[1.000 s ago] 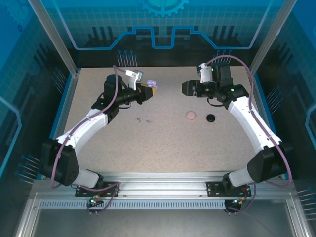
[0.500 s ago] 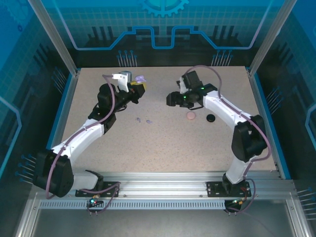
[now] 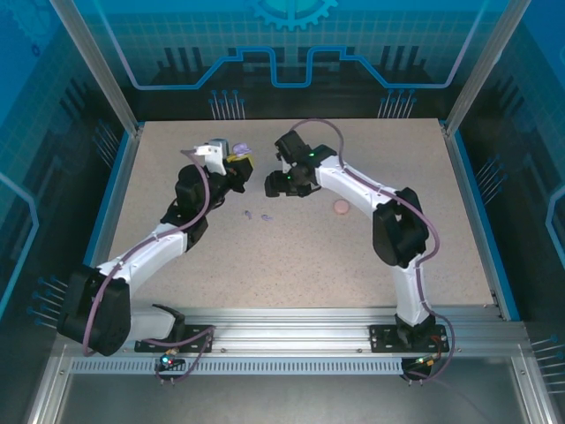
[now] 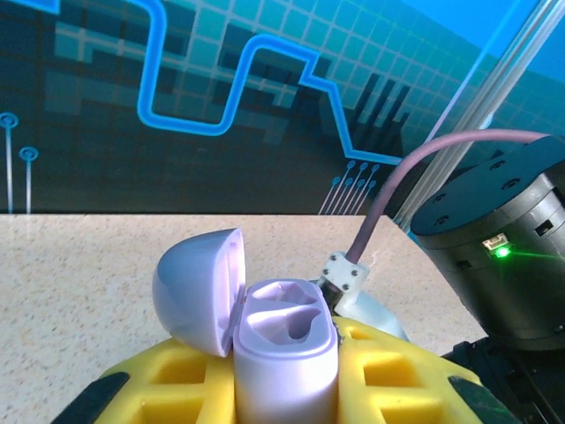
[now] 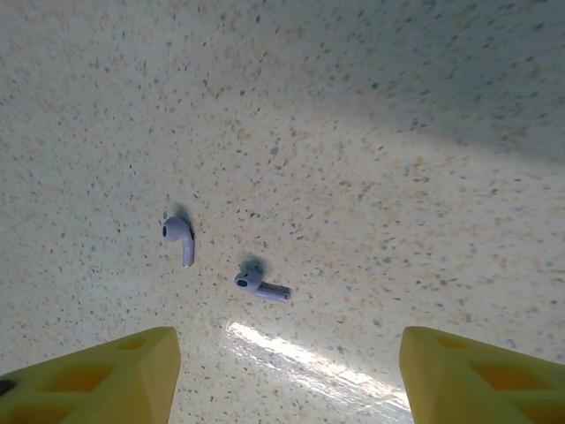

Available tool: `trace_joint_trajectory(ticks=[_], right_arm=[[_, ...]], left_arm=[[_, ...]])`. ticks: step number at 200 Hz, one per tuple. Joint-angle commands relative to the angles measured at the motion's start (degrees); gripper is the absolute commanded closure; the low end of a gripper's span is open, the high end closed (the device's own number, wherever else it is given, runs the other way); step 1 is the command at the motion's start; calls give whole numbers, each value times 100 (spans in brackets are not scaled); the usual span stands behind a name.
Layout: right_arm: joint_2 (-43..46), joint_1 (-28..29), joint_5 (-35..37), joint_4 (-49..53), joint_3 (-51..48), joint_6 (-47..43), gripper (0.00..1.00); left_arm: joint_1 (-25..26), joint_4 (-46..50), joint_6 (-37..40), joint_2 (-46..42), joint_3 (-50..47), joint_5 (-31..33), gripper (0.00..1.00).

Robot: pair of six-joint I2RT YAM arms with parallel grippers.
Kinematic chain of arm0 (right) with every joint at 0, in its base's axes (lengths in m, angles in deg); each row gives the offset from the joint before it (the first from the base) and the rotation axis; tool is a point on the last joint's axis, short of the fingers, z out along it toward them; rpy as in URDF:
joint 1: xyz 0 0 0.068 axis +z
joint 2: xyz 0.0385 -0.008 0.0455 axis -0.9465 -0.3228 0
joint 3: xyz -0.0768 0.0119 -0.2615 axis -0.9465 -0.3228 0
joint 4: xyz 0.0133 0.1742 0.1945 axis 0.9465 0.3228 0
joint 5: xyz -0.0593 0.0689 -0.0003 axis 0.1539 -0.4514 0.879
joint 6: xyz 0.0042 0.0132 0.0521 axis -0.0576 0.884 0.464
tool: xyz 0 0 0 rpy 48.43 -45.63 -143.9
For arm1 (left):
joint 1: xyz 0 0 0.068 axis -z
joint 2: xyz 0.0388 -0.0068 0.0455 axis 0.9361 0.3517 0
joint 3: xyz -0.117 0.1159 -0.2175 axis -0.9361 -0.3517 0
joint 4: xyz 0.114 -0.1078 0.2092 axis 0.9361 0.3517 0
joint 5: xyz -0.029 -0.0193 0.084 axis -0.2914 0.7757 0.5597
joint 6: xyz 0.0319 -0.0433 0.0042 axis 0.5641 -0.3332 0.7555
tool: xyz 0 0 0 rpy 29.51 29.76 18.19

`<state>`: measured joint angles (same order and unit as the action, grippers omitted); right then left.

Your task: Insert the wireless bluetooth earbuds into the charging case

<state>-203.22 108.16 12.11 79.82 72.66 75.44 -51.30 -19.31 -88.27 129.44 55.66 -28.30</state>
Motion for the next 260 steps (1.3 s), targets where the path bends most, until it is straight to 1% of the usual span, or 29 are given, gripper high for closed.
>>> trace_joint_trajectory(ticks=[1, 12, 46, 81, 104, 134, 152, 167, 192, 218, 260], right_arm=[[-361, 246, 172, 535, 399, -192, 34], [-511, 303, 167, 574, 467, -388, 35], [-756, 317, -221, 355, 398, -1034, 39], [-801, 373, -573, 136, 440, -1144, 44], [-1037, 465, -755, 114, 822, -1179, 45], [-1660, 546, -642, 372, 1569, -1250, 47], [-1916, 556, -615, 467, 1902, -1250, 48], [-2036, 550, -443, 591, 2084, -1218, 49], [-1919, 554, -195, 693, 1997, -1298, 50], [-1630, 560, 155, 728, 1606, -1331, 52], [-1480, 608, 270, 762, 1244, -1320, 52]], left_arm=[[15, -390, 93, -194, -97, 295, 100], [17, -343, 150, -264, -116, 347, 100], [8, -249, 223, -454, -223, 476, 100], [-99, -245, 59, -692, -435, 765, 100], [-248, -59, -163, -752, -406, 832, 100], [-406, 265, -260, -855, -293, 877, 100], [-531, 415, -327, -952, -255, 849, 100], [-636, 499, -374, -1031, -216, 769, 100], [-734, 642, -364, -1100, -168, 637, 100], [-756, 700, -361, -1106, -158, 485, 100], [-756, 707, -379, -1077, -146, 318, 100]])
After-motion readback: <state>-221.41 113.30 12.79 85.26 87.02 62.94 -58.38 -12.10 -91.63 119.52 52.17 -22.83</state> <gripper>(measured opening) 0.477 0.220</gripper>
